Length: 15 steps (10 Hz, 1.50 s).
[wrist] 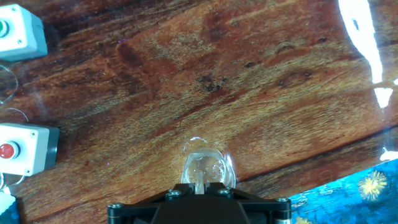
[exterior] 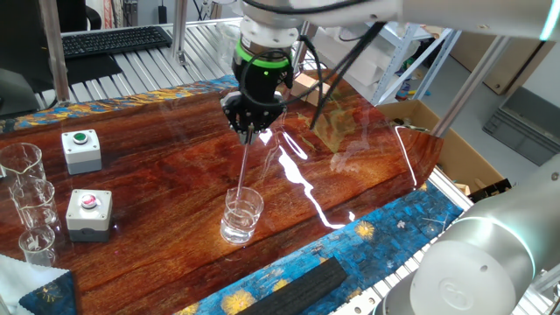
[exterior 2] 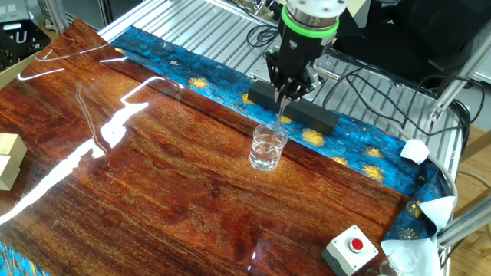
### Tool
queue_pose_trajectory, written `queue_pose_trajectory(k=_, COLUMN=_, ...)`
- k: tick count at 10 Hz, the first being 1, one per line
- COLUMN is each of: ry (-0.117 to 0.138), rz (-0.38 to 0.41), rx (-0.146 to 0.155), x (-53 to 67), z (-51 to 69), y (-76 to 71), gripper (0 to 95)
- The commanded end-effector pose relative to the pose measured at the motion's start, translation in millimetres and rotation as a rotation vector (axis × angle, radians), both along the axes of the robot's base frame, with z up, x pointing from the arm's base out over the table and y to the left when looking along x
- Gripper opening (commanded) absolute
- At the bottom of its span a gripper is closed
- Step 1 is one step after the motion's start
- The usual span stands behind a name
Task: Stir the beaker with a glass rod
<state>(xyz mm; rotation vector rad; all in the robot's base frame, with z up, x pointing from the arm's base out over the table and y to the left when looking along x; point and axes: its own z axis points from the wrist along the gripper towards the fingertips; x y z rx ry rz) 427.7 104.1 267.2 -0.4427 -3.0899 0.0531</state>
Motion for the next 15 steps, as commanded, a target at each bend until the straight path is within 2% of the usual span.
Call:
queue_pose_trajectory(k=1, ry=-0.018, rz=0.008, rx=0.011, x=-3.0, z=-0.5, y=-1.3, gripper=0.0)
queue_pose_trajectory(k=2, ry=-0.016, rz=0.012, rx=0.010, x=-3.0, z=-0.5, y=-1.3, gripper=0.0)
queue_pose_trajectory(k=4, ry=-0.011, rz=0.019, rx=-0.015, x=-3.1, z=-0.7, y=-1.2, gripper=0.0)
queue_pose_trajectory(k=5, ry=-0.005, rz=0.018, rx=-0.015, x=-3.2, z=-0.8, y=-1.1, gripper=19.0)
queue_pose_trajectory(k=9, ry=0.001, rz=0.012, rx=-0.012, x=-3.5, z=-1.6, y=-0.5, gripper=19.0)
queue_pose_trajectory(k=10, ry=0.006, rz=0.007, rx=-0.011, x=-3.5, z=-1.8, y=-0.4, gripper=38.0)
queue_pose_trajectory(k=13, ry=0.017, rz=0.001, rx=-0.008, x=-3.5, z=-2.0, y=-0.3, gripper=38.0)
queue_pose_trajectory(k=15, ry=0.019, rz=0.007, rx=0.005, x=-3.5, z=-2.0, y=-0.3, gripper=38.0)
